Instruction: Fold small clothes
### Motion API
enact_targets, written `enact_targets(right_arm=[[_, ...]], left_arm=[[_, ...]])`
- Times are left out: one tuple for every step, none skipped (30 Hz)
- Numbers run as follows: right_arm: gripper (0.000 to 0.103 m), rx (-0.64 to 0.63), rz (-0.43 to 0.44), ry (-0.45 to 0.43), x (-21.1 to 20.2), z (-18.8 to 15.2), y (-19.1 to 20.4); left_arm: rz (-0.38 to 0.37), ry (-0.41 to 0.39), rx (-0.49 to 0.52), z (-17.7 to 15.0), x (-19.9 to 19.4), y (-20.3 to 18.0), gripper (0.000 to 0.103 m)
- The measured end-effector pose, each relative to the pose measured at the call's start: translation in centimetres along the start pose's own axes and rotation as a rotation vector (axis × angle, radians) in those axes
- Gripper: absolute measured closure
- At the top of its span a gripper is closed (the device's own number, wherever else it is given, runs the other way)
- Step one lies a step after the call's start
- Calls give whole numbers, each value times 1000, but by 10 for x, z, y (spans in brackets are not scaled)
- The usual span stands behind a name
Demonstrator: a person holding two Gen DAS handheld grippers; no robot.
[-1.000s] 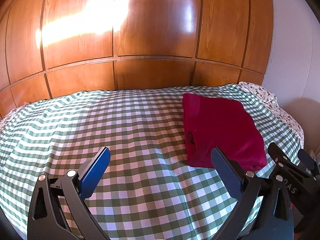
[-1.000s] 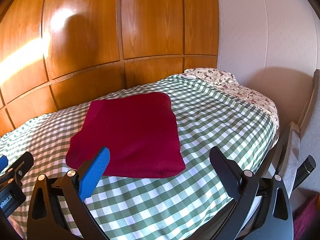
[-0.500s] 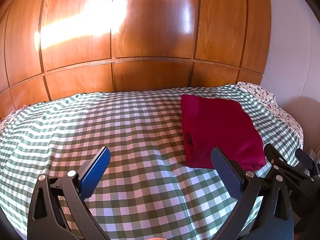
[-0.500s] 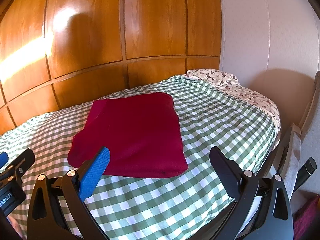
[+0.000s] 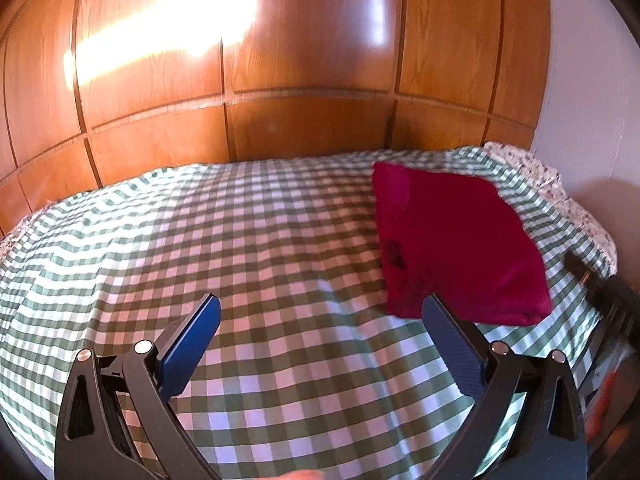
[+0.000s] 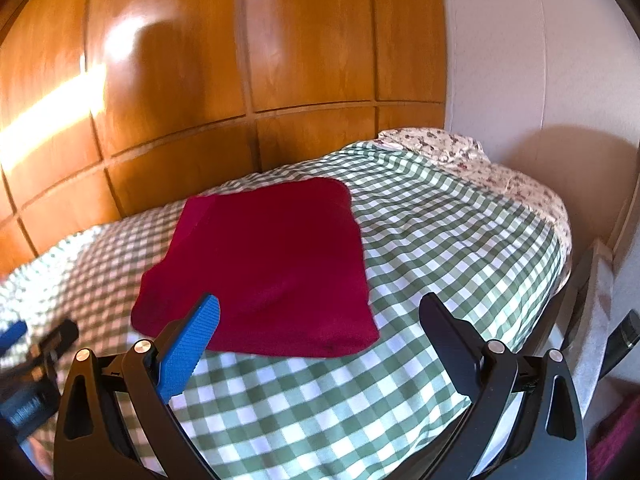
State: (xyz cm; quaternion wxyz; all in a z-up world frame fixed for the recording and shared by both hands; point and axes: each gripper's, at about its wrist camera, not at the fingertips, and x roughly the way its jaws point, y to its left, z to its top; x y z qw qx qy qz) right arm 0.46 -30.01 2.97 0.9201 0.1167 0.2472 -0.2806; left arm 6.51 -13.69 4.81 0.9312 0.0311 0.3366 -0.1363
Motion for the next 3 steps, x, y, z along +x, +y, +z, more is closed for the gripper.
enact_targets(right_arm=[[4, 21, -4, 6, 4, 4, -6], [4, 49, -21, 14, 12, 9, -16], [4, 67, -31, 20, 19, 13, -23]], left_arm=[[9, 8, 2, -1, 4, 3, 3], [17, 16, 0, -2, 8, 6, 3], [24, 30, -10, -3, 13, 11, 3]])
